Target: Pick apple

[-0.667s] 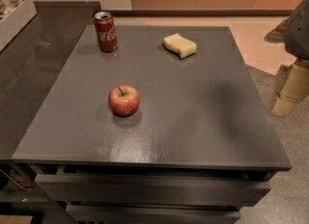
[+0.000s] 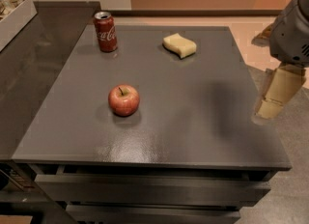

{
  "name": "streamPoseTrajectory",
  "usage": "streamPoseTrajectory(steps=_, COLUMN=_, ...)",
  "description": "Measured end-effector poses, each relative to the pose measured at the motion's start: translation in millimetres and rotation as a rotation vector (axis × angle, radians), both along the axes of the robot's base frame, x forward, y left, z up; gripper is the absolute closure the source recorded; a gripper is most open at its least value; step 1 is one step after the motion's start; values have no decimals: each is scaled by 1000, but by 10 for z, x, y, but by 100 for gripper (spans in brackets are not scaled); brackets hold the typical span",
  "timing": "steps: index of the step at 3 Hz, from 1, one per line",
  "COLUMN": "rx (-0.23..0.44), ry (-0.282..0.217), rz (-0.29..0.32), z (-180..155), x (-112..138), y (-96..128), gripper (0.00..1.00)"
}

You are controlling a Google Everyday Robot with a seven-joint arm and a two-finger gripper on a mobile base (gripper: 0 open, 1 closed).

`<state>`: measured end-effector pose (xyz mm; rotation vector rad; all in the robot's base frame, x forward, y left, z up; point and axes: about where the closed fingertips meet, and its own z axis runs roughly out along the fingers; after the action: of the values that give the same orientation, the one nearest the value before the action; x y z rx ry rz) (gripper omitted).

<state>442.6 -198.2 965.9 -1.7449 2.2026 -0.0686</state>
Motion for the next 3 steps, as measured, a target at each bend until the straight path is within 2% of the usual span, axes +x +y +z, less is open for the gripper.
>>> streamPoseTrajectory(steps=1, rx=21, ry=7, rz=45, z=-166, x=88, y=308, gripper=0)
streamPoseTrajectory(steps=3, rx=103, ry=21, rz=140, z=-469, x=361, y=1135, gripper=0)
